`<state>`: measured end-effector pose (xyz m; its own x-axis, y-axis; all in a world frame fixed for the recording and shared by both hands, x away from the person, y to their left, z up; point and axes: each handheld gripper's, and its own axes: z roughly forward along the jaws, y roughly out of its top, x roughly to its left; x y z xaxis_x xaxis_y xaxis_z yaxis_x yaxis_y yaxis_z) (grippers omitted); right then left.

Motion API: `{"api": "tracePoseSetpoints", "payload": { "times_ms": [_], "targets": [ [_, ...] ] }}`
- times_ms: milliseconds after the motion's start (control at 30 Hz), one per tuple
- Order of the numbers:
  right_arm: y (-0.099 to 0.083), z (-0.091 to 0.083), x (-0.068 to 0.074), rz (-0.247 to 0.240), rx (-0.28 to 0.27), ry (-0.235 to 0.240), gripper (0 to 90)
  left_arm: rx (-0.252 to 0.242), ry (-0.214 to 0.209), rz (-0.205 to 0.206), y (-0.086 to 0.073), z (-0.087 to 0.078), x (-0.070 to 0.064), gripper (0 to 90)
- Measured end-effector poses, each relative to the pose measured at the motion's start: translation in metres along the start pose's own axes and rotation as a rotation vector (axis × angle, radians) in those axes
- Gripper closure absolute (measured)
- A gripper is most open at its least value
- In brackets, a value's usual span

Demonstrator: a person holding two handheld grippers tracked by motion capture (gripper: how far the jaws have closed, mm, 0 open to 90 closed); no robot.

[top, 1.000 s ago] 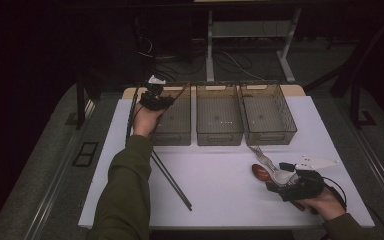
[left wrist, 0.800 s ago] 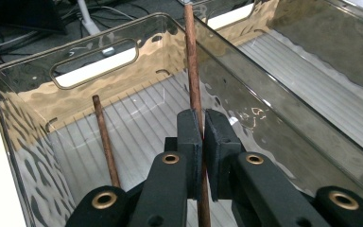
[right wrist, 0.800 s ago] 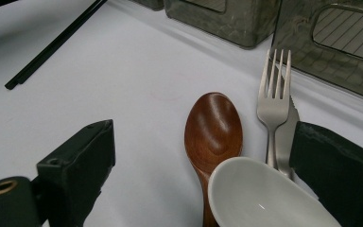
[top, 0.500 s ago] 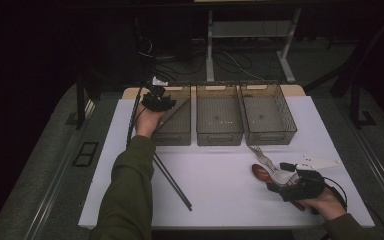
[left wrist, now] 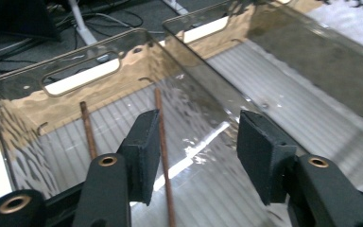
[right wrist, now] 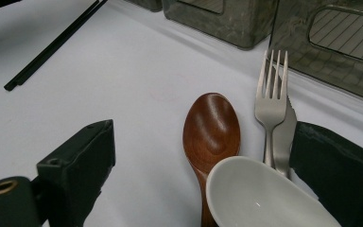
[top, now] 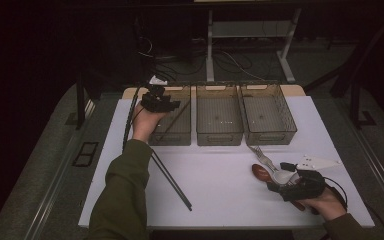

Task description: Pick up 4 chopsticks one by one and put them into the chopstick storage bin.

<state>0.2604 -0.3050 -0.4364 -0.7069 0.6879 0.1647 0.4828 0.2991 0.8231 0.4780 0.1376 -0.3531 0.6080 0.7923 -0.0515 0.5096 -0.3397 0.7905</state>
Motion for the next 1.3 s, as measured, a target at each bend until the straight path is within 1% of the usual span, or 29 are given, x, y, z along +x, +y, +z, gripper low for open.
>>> {"api": "tracePoseSetpoints", "payload": {
  "times_ms": [67, 133, 167, 333, 467, 633, 733, 800, 833, 900, 967, 1067, 1100, 1167, 1200, 1267, 1300],
  "targets": [
    [0.000, 0.000, 0.000, 0.000, -0.001, 0.000, 7.3, -0.004, -0.008, 0.001, -0.003, -0.006, -0.006, 44.8],
    [0.000, 0.000, 0.000, 0.001, -0.001, 0.000, 7.4, -0.003, -0.009, 0.018, -0.006, -0.012, -0.011, 42.3],
    [0.000, 0.000, 0.000, 0.001, -0.002, 0.000, 7.3, -0.009, -0.013, 0.015, -0.008, -0.015, -0.015, 41.3],
    [0.000, 0.000, 0.000, 0.000, -0.002, -0.001, 7.3, -0.003, -0.020, 0.045, -0.019, -0.029, -0.031, 39.1],
    [0.000, -0.001, 0.000, 0.001, -0.003, -0.001, 7.4, -0.006, -0.035, 0.056, -0.027, -0.039, -0.041, 39.0],
    [0.000, -0.001, 0.000, 0.001, -0.003, -0.001, 7.4, -0.003, -0.052, 0.066, -0.039, -0.048, -0.050, 39.1],
    [0.000, -0.001, 0.001, 0.003, -0.003, -0.004, 7.3, -0.002, -0.053, 0.072, -0.048, -0.053, -0.054, 42.0],
    [0.000, -0.001, 0.000, 0.002, -0.002, -0.004, 7.4, 0.002, -0.037, 0.077, -0.057, -0.057, -0.057, 45.6],
    [0.000, -0.001, 0.000, 0.003, -0.003, -0.005, 7.3, 0.011, -0.027, 0.086, -0.060, -0.059, -0.058, 48.0],
    [0.000, -0.001, 0.001, 0.004, -0.003, -0.006, 7.3, 0.025, -0.010, 0.088, -0.067, -0.063, -0.059, 51.4],
    [0.000, -0.001, 0.001, 0.000, -0.004, -0.007, 7.3, 0.025, 0.000, 0.077, -0.076, -0.067, -0.060, 55.1],
    [0.000, -0.002, 0.001, 0.000, -0.005, -0.006, 7.4, 0.045, 0.010, 0.068, -0.088, -0.070, -0.060, 60.3],
    [0.000, -0.002, 0.001, 0.002, -0.005, -0.007, 7.4, 0.070, 0.023, 0.059, -0.093, -0.071, -0.059, 60.8],
    [0.000, -0.002, 0.001, -0.001, -0.005, -0.007, 7.4, 0.087, 0.035, 0.046, -0.101, -0.071, -0.058, 60.5],
    [0.000, -0.002, 0.001, -0.001, -0.005, -0.007, 7.4, 0.107, 0.046, 0.037, -0.105, -0.070, -0.056, 59.9],
    [0.000, -0.002, 0.001, -0.001, -0.004, -0.007, 7.3, 0.125, 0.066, 0.020, -0.112, -0.070, -0.052, 59.7],
    [0.000, -0.002, 0.001, -0.001, -0.004, -0.006, 7.4, 0.136, 0.067, 0.013, -0.115, -0.069, -0.050, 59.7]
  ]
}}
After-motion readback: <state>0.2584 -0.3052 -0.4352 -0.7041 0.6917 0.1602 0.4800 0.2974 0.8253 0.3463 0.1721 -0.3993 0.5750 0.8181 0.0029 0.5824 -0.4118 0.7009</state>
